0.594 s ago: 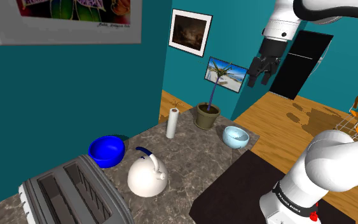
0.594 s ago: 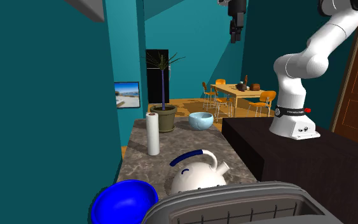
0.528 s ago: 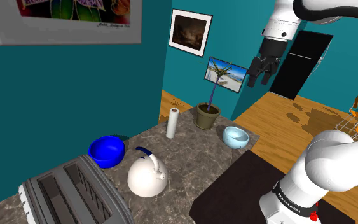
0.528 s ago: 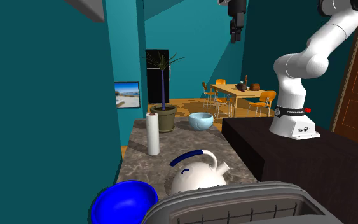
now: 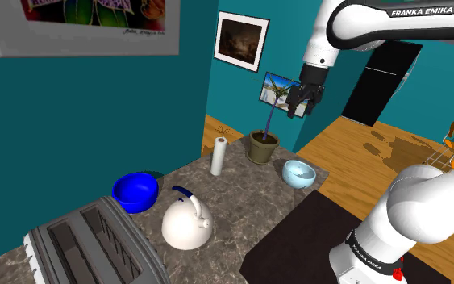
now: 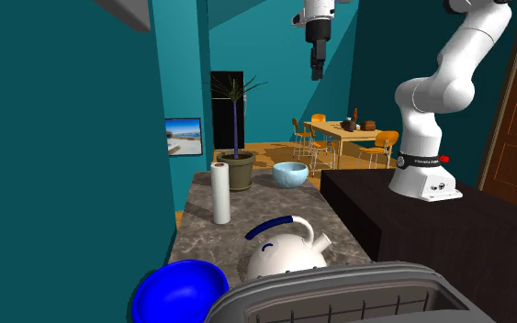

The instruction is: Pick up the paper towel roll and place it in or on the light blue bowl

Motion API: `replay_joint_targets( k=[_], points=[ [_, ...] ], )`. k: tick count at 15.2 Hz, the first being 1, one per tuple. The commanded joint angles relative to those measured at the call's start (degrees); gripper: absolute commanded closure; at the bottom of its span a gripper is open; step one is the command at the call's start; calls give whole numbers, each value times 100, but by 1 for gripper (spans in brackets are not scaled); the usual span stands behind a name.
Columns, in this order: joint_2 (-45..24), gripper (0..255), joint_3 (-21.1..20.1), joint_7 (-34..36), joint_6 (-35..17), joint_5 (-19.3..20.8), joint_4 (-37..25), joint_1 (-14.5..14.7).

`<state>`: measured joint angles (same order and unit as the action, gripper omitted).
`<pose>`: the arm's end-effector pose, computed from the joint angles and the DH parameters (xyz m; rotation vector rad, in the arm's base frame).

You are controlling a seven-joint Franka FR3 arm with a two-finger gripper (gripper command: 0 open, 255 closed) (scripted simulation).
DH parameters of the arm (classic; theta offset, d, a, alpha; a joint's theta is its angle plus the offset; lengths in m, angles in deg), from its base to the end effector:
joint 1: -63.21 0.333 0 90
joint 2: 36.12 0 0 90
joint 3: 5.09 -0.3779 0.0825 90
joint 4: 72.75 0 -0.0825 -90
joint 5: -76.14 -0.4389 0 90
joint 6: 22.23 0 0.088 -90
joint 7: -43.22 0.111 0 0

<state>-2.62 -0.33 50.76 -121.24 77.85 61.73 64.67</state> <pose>0.3903 -0.0311 0.5761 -3.1150 0.2645 0.0571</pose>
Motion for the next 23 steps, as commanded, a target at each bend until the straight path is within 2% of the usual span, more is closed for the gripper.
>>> replay_joint_targets(
  k=[1, 12, 18, 23],
  points=[
    [-419, 0, 35, -21, -365, -24, -66, 15],
    [-2728, 0, 125, -124, -1810, -308, -925, 116],
    [-4051, 0, 126, -221, -2265, -530, -1783, 123],
    [-5172, 0, 87, -285, -2447, -705, -2715, 85]
  ],
)
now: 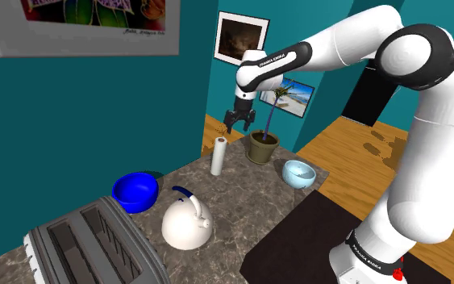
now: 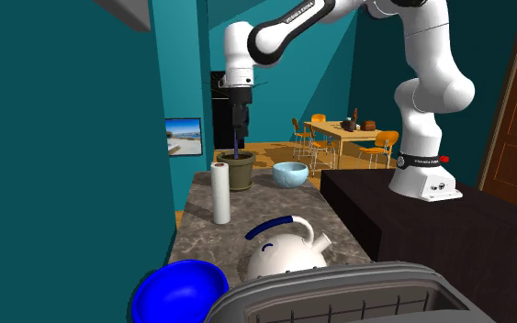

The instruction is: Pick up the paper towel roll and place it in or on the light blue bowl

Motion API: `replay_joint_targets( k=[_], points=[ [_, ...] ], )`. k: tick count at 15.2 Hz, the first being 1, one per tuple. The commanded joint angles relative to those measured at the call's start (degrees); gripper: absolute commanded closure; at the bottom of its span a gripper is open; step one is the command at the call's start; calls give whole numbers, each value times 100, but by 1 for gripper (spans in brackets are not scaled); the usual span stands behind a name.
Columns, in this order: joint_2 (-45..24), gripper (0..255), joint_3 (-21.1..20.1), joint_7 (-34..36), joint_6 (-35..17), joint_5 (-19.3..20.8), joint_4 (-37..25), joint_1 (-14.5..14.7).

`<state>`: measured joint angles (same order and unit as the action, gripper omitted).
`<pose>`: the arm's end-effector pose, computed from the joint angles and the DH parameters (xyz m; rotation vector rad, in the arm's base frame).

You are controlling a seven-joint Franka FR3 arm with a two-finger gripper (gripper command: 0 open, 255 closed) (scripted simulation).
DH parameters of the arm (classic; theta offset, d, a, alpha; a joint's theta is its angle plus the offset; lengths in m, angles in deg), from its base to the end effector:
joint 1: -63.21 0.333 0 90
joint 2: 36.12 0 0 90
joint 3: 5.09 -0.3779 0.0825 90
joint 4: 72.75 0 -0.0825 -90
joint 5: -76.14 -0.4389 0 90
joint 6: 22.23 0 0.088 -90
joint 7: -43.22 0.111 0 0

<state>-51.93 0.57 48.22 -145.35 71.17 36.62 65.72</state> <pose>0.6720 -0.0294 0.3755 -3.0832 0.2901 0.0539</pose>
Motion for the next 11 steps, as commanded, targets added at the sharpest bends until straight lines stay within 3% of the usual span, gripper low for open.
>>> replay_joint_targets(
  k=[1, 8, 11],
  points=[
    [-468, 0, -15, -39, -50, -68, -417, -31],
    [-2140, 0, -102, -40, 81, -227, -2217, -133],
    [-2332, 0, -116, -42, -6, -243, -2322, -139]
  ],
)
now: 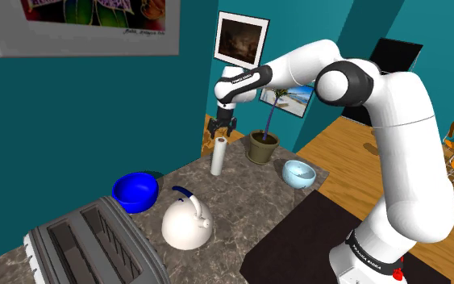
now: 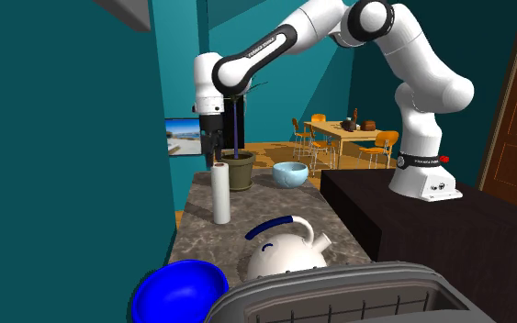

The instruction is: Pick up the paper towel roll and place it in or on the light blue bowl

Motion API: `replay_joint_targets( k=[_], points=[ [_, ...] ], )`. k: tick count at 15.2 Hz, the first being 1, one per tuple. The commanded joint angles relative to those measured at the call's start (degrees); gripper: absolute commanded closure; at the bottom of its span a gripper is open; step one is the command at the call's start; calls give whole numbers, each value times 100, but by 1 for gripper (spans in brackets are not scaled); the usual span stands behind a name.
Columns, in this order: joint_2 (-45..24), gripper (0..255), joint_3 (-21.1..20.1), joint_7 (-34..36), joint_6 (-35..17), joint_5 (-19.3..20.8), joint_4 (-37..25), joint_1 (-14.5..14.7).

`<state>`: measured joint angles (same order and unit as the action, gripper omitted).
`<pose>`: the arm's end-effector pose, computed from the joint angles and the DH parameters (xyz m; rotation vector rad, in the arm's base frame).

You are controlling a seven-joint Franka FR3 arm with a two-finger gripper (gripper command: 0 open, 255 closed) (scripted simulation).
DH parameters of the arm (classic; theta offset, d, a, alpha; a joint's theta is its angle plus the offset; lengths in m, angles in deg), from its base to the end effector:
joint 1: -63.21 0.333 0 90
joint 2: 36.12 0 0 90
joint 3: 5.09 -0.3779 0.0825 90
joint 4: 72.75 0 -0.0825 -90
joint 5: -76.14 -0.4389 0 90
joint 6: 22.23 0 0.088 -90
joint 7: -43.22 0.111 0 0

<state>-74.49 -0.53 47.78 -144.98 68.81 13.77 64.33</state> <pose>0.7900 -0.0306 0.2818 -3.0702 0.2995 0.0540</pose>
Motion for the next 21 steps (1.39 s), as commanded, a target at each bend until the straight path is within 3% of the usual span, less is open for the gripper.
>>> replay_joint_targets(
  k=[1, 13, 14, 21],
  points=[
    [-115, 0, -10, -1, -97, -12, -22, 1],
    [-307, 0, -28, -14, -339, -35, 29, 3],
    [-307, 255, -28, -14, -339, -35, 29, 3],
    [-305, 255, -29, -11, -343, -35, 35, 7]
  ],
)
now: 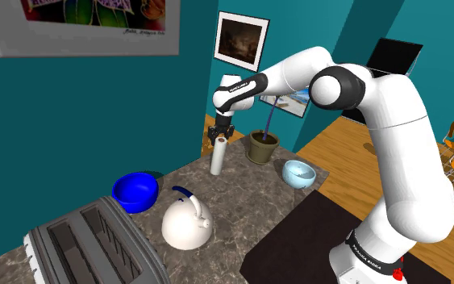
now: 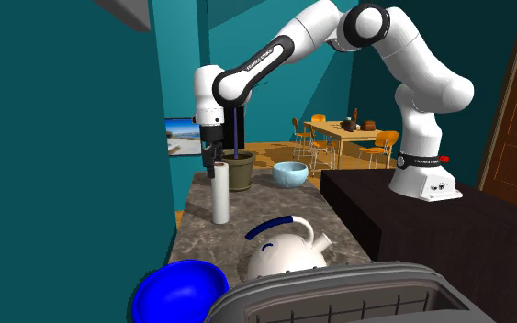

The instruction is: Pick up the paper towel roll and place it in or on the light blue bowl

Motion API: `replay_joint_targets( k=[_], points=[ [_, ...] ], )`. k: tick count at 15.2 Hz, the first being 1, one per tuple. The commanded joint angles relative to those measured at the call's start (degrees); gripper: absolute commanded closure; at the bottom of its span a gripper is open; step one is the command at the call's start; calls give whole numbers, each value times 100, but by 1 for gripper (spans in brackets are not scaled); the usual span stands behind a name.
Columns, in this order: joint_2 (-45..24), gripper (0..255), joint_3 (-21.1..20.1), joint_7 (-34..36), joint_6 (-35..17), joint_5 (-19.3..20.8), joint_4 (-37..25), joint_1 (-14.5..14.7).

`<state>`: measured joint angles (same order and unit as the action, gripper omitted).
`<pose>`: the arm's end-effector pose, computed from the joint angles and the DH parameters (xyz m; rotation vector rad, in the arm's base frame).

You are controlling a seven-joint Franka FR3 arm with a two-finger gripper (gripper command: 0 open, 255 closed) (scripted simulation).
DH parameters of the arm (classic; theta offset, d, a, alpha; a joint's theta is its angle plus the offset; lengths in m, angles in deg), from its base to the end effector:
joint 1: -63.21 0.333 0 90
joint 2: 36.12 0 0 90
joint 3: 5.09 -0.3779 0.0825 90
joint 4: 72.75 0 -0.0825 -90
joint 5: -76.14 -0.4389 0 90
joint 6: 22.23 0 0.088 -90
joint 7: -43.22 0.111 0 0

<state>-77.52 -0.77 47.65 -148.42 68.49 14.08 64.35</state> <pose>0.7914 -0.0286 0.2423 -3.0705 0.3011 0.0513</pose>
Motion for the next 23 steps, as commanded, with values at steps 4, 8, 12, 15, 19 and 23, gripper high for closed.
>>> replay_joint_targets(
  k=[4, 8, 12, 15, 19, 23],
  points=[
    [89, 255, 3, 9, 103, 7, -8, 5],
    [264, 255, 17, 31, 310, 28, -40, 12],
    [423, 255, 30, 53, 528, 48, -100, 18],
    [534, 255, 38, 69, 696, 63, -157, 21],
    [669, 255, 49, 91, 928, 82, -256, 24],
    [788, 255, 58, 113, 1170, 100, -379, 26]
  ],
)
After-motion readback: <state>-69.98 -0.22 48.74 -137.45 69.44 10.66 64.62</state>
